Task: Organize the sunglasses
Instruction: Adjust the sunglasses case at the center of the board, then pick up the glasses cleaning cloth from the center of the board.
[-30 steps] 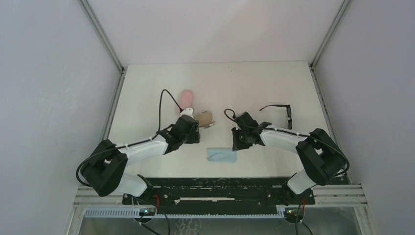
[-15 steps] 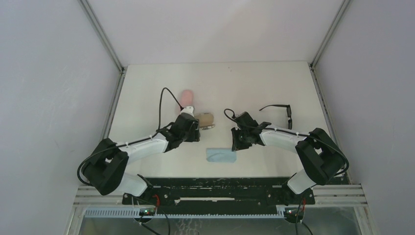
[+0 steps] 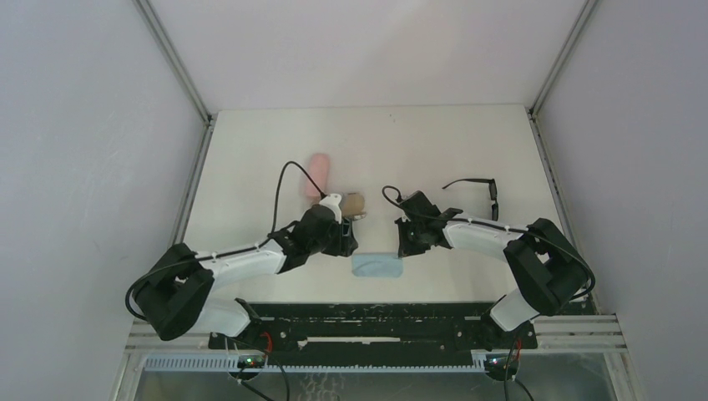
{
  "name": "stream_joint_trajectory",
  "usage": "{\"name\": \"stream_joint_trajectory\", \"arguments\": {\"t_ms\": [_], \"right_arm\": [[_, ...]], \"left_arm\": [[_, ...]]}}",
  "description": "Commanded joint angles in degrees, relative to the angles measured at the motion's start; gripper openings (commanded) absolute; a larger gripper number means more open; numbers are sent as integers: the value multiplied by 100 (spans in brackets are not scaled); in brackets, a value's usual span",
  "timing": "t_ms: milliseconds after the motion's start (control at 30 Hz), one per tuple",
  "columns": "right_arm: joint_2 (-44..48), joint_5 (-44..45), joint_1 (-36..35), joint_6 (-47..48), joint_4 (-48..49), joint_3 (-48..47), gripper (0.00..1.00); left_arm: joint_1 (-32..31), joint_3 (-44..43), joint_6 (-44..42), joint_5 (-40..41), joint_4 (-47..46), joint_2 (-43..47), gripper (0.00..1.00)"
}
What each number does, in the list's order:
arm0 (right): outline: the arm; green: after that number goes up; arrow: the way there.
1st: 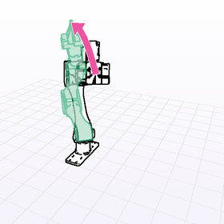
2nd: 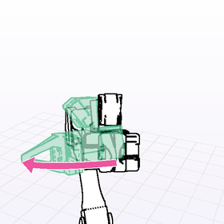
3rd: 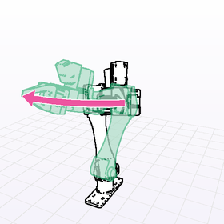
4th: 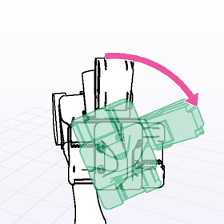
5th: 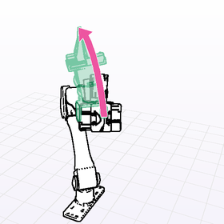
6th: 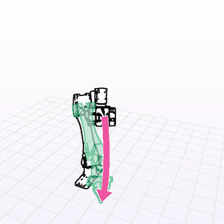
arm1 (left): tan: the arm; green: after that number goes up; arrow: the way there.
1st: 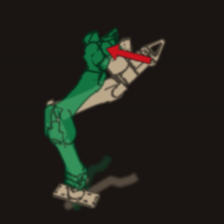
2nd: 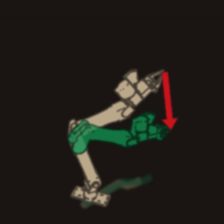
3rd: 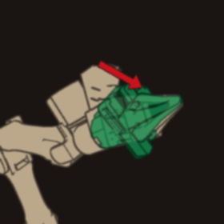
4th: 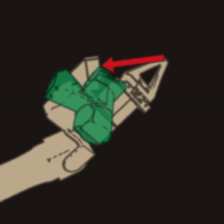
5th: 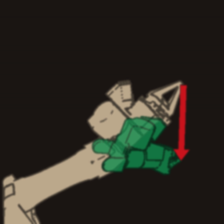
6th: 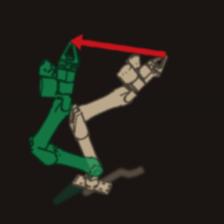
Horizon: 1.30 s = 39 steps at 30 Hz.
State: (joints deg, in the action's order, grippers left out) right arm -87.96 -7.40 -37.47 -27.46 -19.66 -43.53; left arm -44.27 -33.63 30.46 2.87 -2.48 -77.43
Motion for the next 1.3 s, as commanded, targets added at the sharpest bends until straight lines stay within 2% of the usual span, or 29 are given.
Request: {"name": "stream_joint_trajectory", "arguments": {"t_ms": [0,200,400,600,833,1067,1200,1267], "right_arm": [[15,82,28,-1,7,2,0],[23,90,29,28,-18,-3,0],[18,112,24,34,-29,-1,0],[21,103,30,39,-13,4,0],[16,118,28,34,-16,-3,0],[29,123,29,29,-11,2,0],[54,155,21,36,1,2,0],[95,205,20,31,6,10,4]], "left_arm": [[-94,104,245,-200,-446,-83,59],[-256,-46,277,-196,-458,-359,56],[-492,-275,225,44,-58,-611,50],[-684,-443,142,378,295,-776,48],[-852,-581,82,523,481,-958,39],[-864,-553,92,483,441,-1000,21],[-864,-523,74,454,374,-970,6],[-864,-513,64,456,363,-966,3]]}}
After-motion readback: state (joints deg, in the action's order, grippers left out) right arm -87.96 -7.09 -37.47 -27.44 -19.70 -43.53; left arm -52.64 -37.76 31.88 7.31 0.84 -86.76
